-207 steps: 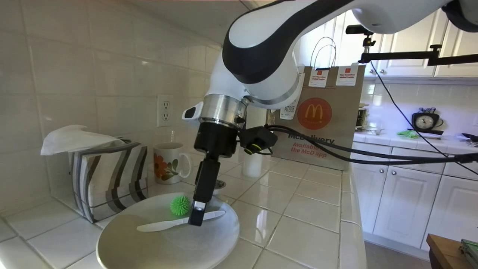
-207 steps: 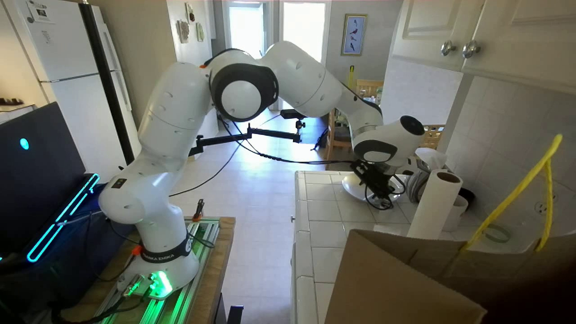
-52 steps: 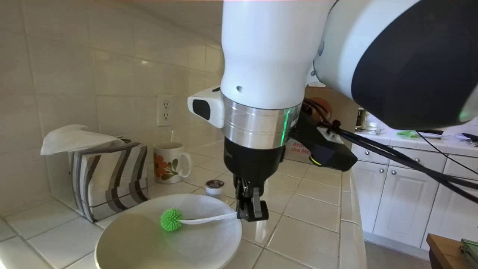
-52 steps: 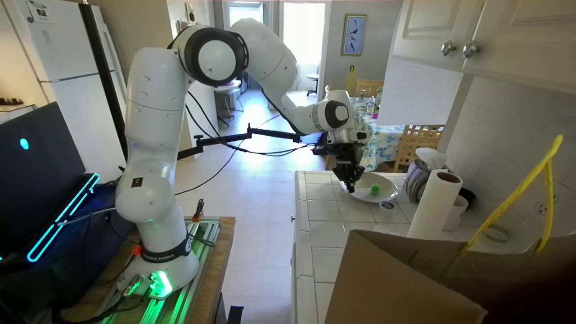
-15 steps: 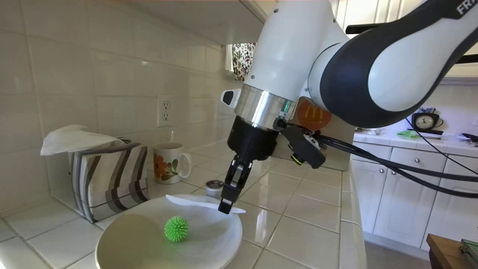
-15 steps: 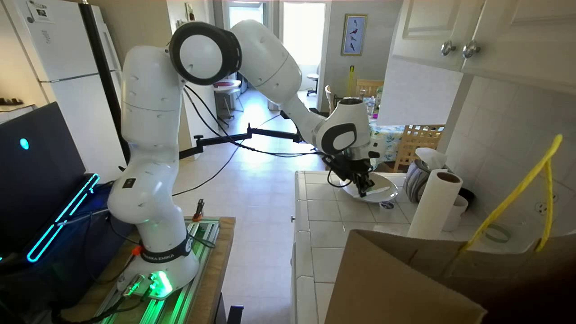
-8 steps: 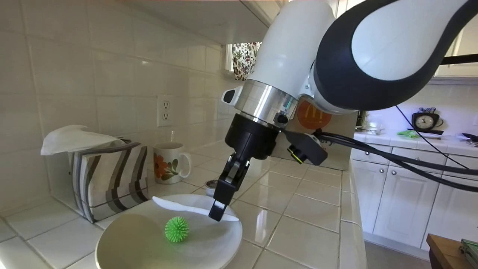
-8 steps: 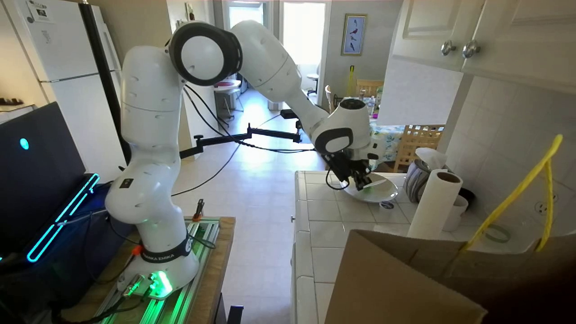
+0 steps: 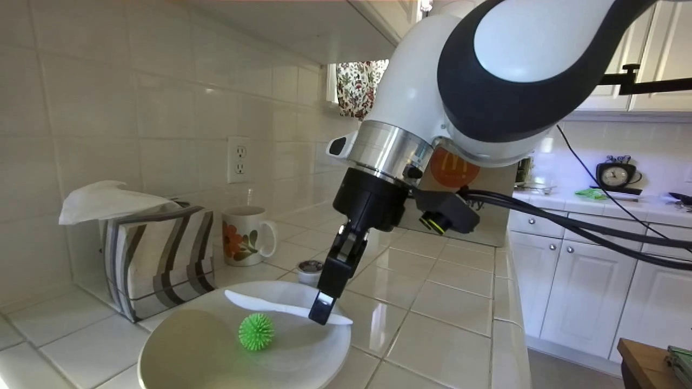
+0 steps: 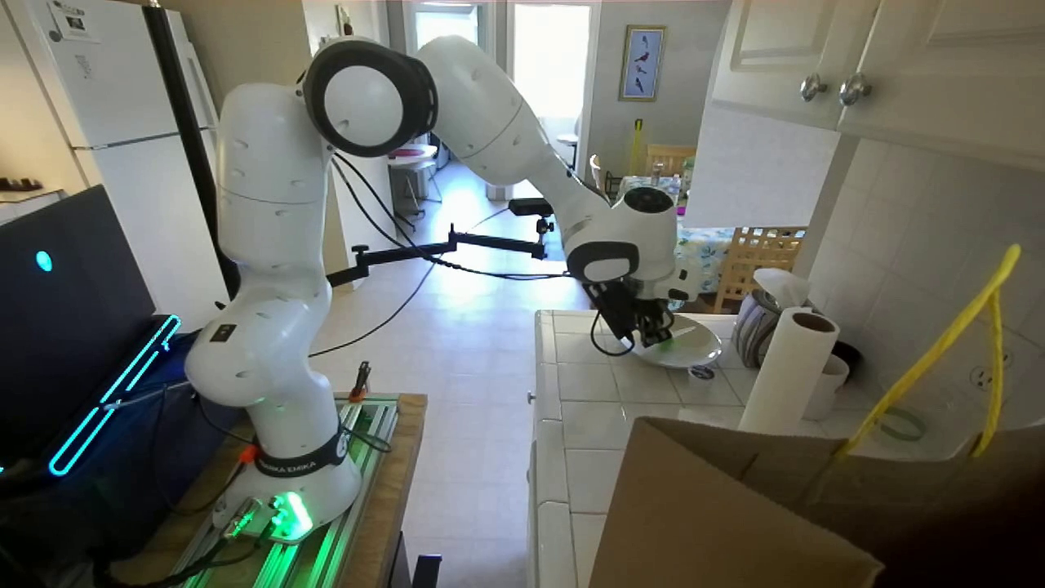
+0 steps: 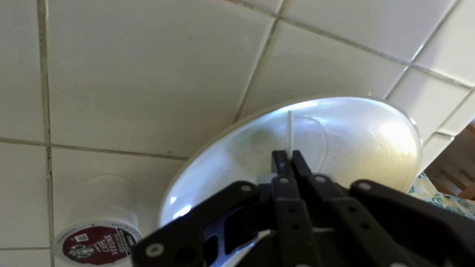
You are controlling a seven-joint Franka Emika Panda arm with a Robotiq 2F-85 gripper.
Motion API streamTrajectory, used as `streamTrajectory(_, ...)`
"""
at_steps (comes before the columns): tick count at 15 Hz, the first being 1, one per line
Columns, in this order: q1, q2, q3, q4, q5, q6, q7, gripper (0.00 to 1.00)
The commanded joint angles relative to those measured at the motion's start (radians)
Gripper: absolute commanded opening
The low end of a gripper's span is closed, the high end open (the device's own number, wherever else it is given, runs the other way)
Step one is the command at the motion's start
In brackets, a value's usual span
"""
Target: Pick up the plastic knife and try to cut the green object on the plate
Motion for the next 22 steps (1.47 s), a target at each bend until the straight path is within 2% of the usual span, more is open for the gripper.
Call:
streamTrajectory(1,-0.022,-0.024,0.013,-0.013,0.055,-0.037,-0.064,0.01)
streamTrajectory(17,-0.013,-0.012,-0.016,0.01,0.02,-0.12,-0.045,0.01)
streamTrajectory(18,-0.007,-0.014,-0.024,0.011,0.004,-0.124,-0.029,0.29)
streamTrajectory(20,-0.002,-0.018,-0.035,0.01,-0.015,-0.128,-0.017,0.36)
streamTrajectory(22,0.017,-0.028,-0.062,0.007,-0.08,-0.124,0.029,0.5)
